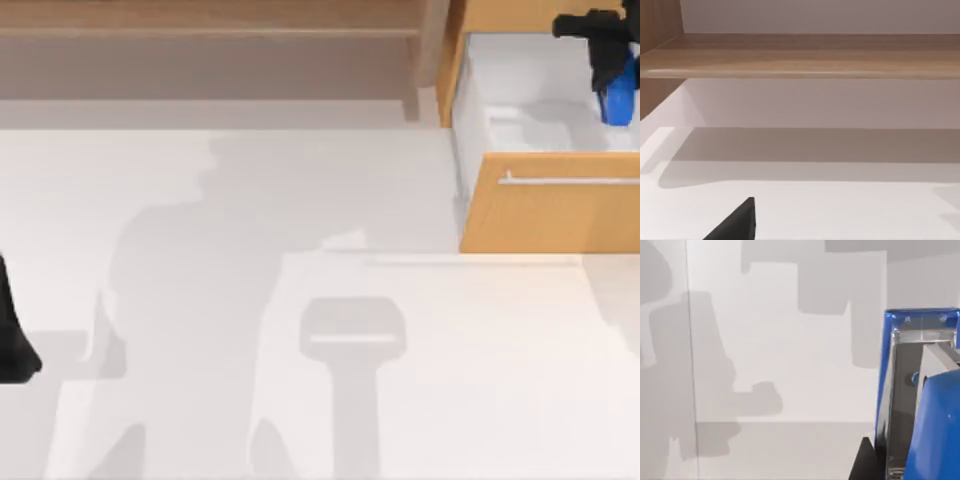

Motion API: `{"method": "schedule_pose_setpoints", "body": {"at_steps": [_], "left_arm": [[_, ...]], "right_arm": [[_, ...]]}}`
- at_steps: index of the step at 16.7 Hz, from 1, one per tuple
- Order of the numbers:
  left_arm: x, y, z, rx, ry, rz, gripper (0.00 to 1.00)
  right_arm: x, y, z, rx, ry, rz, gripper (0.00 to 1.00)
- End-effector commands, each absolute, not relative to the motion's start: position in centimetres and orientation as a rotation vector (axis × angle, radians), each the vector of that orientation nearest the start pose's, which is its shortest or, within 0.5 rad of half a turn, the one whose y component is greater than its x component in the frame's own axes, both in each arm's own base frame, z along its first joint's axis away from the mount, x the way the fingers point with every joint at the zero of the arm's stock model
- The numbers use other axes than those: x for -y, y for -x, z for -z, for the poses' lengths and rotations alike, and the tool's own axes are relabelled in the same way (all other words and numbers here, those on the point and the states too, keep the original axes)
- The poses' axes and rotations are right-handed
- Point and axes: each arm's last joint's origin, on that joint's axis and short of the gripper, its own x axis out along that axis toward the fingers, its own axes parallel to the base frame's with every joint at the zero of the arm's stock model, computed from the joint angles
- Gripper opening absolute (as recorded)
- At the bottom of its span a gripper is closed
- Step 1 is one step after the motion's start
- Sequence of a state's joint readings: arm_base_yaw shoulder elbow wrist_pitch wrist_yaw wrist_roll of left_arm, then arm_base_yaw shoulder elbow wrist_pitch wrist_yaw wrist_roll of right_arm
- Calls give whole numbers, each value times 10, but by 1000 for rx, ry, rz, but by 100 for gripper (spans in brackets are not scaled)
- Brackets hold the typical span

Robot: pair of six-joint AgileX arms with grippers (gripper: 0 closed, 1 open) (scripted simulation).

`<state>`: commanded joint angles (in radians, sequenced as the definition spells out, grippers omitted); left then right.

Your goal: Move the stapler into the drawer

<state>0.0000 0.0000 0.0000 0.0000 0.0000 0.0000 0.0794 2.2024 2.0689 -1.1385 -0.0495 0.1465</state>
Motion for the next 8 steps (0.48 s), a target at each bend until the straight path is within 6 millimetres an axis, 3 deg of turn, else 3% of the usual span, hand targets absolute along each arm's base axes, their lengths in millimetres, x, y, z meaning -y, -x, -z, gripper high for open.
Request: {"method": "schedule_pose_setpoints", "body": {"at_steps": [4,6,8], "left_arm": [[1,-106,-160,0,0,0,100],[1,-106,-160,0,0,0,100],[1,-106,-160,0,0,0,100]], "right_arm": [[-68,-475,-177,-1498,-45,4,0],[-69,-476,-162,-1546,-35,19,0],[-69,-477,-160,-1552,-34,21,0]]}}
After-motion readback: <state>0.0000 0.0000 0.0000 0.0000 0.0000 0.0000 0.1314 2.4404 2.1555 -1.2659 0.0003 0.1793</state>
